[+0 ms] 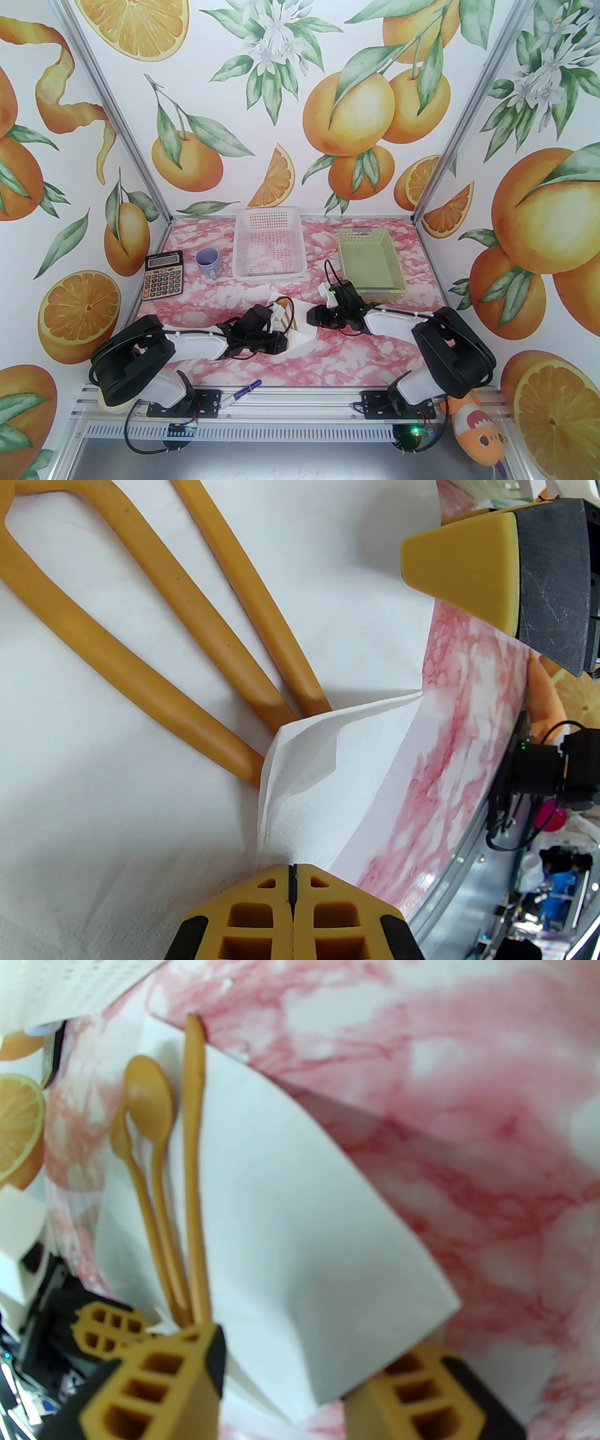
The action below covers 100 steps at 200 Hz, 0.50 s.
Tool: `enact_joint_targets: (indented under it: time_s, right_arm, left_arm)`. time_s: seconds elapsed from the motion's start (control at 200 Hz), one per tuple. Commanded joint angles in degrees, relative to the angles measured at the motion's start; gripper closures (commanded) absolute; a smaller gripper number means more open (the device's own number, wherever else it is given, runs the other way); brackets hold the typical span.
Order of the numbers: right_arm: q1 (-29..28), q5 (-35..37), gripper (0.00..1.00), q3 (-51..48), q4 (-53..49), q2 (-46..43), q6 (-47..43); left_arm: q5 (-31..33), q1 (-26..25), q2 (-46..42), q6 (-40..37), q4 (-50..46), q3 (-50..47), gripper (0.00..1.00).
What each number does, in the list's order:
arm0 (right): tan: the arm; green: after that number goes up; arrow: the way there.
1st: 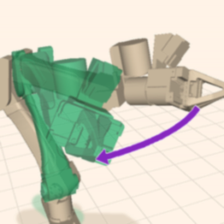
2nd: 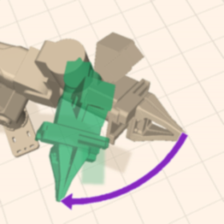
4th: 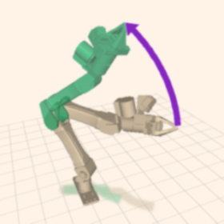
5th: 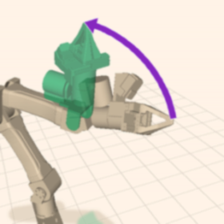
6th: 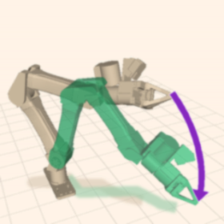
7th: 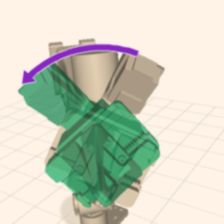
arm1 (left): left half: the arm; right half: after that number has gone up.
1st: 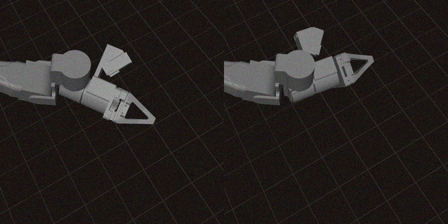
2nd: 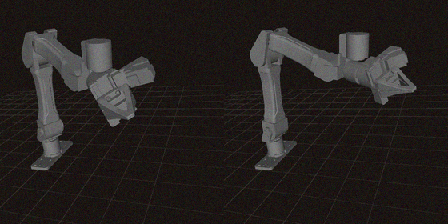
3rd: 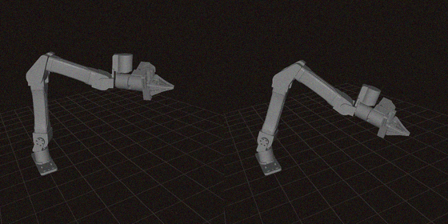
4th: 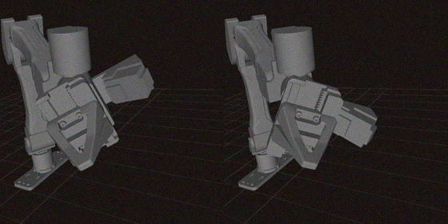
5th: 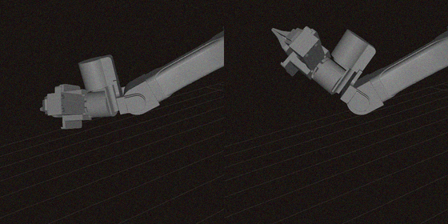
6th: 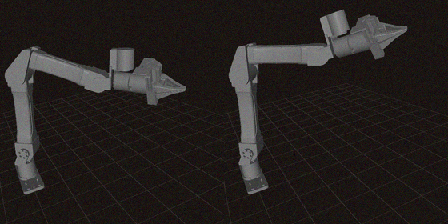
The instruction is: Place the utensils on the paper napkin and roll it up
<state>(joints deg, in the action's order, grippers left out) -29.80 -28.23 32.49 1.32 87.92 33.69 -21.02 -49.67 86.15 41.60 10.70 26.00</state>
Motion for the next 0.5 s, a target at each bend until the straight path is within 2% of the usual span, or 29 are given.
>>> enact_joint_targets:
  time_s: [0.0, 0.275, 0.495]
  right_arm:
    - [-0.3, -4.5, 0.54, -2.4, -0.8, -1.0, -1.4]
    - [-1.6, -6.7, 0.55, -3.2, -1.1, -3.8, -1.0]
    - [-2.2, -6.6, 0.55, -3.6, -0.9, -2.4, 0.2]
  left_arm:
    - [0.6, -0.2, -0.1, -0.1, -1.9, 0.7, 1.00]
    - [0.7, -0.1, 0.1, -0.2, -2.1, 0.9, 1.00]
    - [0.6, -0.2, 0.0, -0.2, -2.1, 0.8, 1.00]
